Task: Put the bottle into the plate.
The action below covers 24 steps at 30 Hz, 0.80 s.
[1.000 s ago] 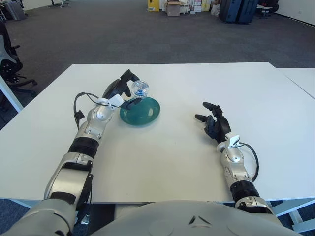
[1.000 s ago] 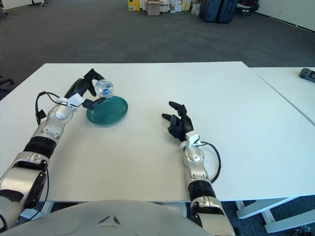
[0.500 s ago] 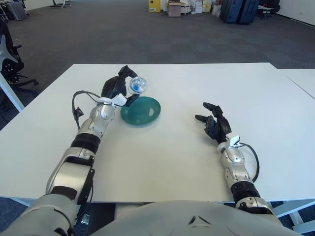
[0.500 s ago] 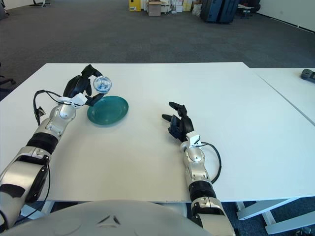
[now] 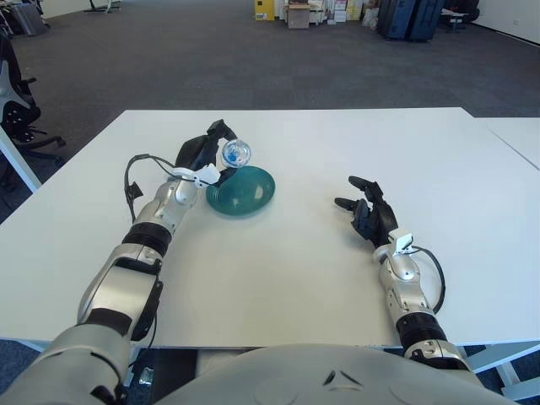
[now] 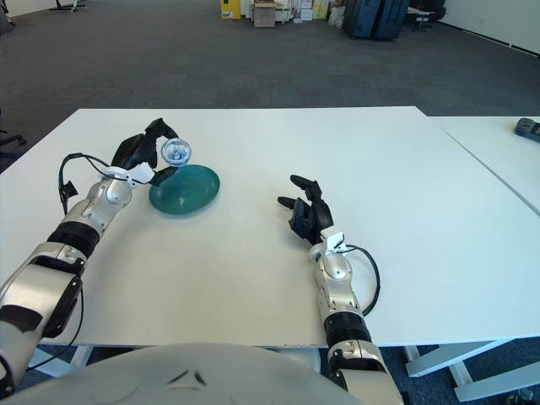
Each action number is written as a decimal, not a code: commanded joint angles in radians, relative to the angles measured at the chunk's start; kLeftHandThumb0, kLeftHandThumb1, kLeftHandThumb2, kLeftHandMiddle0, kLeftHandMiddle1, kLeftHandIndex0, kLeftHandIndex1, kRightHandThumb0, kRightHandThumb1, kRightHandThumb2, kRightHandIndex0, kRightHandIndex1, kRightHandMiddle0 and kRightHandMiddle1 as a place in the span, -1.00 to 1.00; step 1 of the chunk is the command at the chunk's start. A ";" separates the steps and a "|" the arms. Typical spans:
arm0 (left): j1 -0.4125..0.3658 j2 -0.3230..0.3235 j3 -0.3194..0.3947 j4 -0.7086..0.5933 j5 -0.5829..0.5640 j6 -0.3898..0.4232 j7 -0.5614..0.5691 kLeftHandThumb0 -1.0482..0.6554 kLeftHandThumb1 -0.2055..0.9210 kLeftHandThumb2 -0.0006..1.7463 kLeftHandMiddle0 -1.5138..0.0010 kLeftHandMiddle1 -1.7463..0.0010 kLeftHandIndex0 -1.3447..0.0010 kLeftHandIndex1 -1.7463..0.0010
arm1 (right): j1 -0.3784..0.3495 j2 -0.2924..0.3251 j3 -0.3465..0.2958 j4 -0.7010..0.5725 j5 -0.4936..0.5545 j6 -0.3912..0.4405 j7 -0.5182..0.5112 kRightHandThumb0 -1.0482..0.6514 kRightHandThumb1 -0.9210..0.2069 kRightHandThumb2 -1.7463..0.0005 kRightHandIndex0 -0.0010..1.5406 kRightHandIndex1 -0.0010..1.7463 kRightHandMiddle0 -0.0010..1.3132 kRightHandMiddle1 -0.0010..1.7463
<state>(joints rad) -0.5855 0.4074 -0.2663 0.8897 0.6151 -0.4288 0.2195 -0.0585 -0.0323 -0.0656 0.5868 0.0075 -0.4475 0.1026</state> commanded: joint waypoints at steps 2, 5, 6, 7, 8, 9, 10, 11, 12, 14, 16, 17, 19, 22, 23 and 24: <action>-0.068 0.059 -0.068 0.000 0.072 0.050 -0.072 -0.83 0.92 -0.43 0.89 0.45 0.90 -0.18 | 0.084 -0.009 0.000 0.052 0.001 0.054 0.001 -0.85 -1.00 -0.17 -0.26 -0.47 -1.00 -0.11; -0.071 0.074 -0.101 -0.011 0.104 0.084 -0.113 -0.94 0.97 -0.42 0.96 0.81 0.97 0.18 | 0.086 -0.010 0.003 0.049 -0.004 0.054 -0.003 -0.85 -1.00 -0.17 -0.26 -0.47 -1.00 -0.11; -0.071 0.077 -0.107 -0.015 0.109 0.092 -0.120 -0.96 0.98 -0.42 0.97 0.88 0.98 0.31 | 0.086 -0.010 0.003 0.048 -0.006 0.054 -0.004 -0.85 -1.00 -0.16 -0.26 -0.47 -1.00 -0.11; -0.072 0.080 -0.114 -0.019 0.114 0.101 -0.128 -0.97 0.99 -0.41 0.98 0.90 0.98 0.36 | 0.086 -0.011 0.004 0.048 -0.008 0.055 -0.007 -0.85 -1.00 -0.16 -0.26 -0.47 -1.00 -0.11; -0.072 0.082 -0.119 -0.023 0.117 0.108 -0.135 -0.98 0.99 -0.41 0.99 0.94 0.99 0.46 | 0.087 -0.011 0.005 0.047 -0.010 0.055 -0.008 -0.85 -1.00 -0.16 -0.26 -0.47 -1.00 -0.12; -0.072 0.083 -0.121 -0.025 0.117 0.113 -0.139 -0.99 0.99 -0.41 0.99 0.96 0.99 0.53 | 0.087 -0.012 0.005 0.047 -0.011 0.055 -0.009 -0.85 -1.00 -0.16 -0.26 -0.47 -1.00 -0.12; -0.072 0.084 -0.124 -0.028 0.118 0.117 -0.144 -0.99 1.00 -0.41 0.99 0.97 1.00 0.57 | 0.087 -0.012 0.006 0.047 -0.012 0.056 -0.010 -0.85 -1.00 -0.16 -0.26 -0.46 -1.00 -0.12; -0.072 0.085 -0.128 -0.029 0.118 0.122 -0.152 -0.99 1.00 -0.41 1.00 0.98 1.00 0.59 | 0.087 -0.013 0.006 0.048 -0.013 0.056 -0.011 -0.85 -1.00 -0.16 -0.26 -0.46 -1.00 -0.12; -0.070 0.088 -0.131 -0.034 0.117 0.126 -0.158 -1.00 1.00 -0.41 1.00 0.99 1.00 0.63 | 0.089 -0.013 0.007 0.046 -0.014 0.056 -0.011 -0.84 -1.00 -0.16 -0.26 -0.46 -1.00 -0.12; -0.069 0.091 -0.137 -0.039 0.115 0.131 -0.172 -1.00 1.00 -0.40 1.00 0.99 1.00 0.67 | 0.091 -0.015 0.009 0.042 -0.016 0.058 -0.012 -0.84 -1.00 -0.15 -0.25 -0.46 -1.00 -0.13; -0.068 0.093 -0.141 -0.042 0.111 0.133 -0.181 -1.00 1.00 -0.40 1.00 1.00 1.00 0.68 | 0.091 -0.016 0.011 0.042 -0.017 0.058 -0.012 -0.84 -1.00 -0.15 -0.25 -0.45 -1.00 -0.14; -0.067 0.093 -0.141 -0.044 0.108 0.133 -0.185 -1.00 1.00 -0.40 1.00 1.00 1.00 0.68 | 0.092 -0.017 0.012 0.042 -0.017 0.057 -0.012 -0.84 -1.00 -0.15 -0.25 -0.45 -1.00 -0.14; -0.063 0.093 -0.141 -0.051 0.102 0.134 -0.193 -1.00 1.00 -0.40 1.00 1.00 1.00 0.66 | 0.092 -0.018 0.014 0.041 -0.017 0.058 -0.010 -0.83 -1.00 -0.14 -0.25 -0.45 -1.00 -0.15; -0.059 0.095 -0.140 -0.061 0.097 0.135 -0.202 -1.00 1.00 -0.40 1.00 1.00 1.00 0.59 | 0.093 -0.019 0.017 0.038 -0.016 0.061 -0.008 -0.83 -1.00 -0.13 -0.26 -0.45 -1.00 -0.20; -0.057 0.096 -0.139 -0.066 0.095 0.135 -0.206 -1.00 1.00 -0.40 1.00 1.00 1.00 0.58 | 0.095 -0.020 0.019 0.035 -0.017 0.063 -0.007 -0.83 -1.00 -0.12 -0.27 -0.45 -1.00 -0.20; -0.055 0.097 -0.139 -0.070 0.093 0.135 -0.208 -1.00 1.00 -0.39 1.00 1.00 1.00 0.53 | 0.095 -0.020 0.020 0.033 -0.018 0.065 -0.007 -0.83 -1.00 -0.12 -0.27 -0.45 -1.00 -0.22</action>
<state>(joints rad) -0.6309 0.4889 -0.4032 0.8367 0.7141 -0.2996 0.0235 -0.0471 -0.0456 -0.0465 0.5705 -0.0083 -0.4387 0.0948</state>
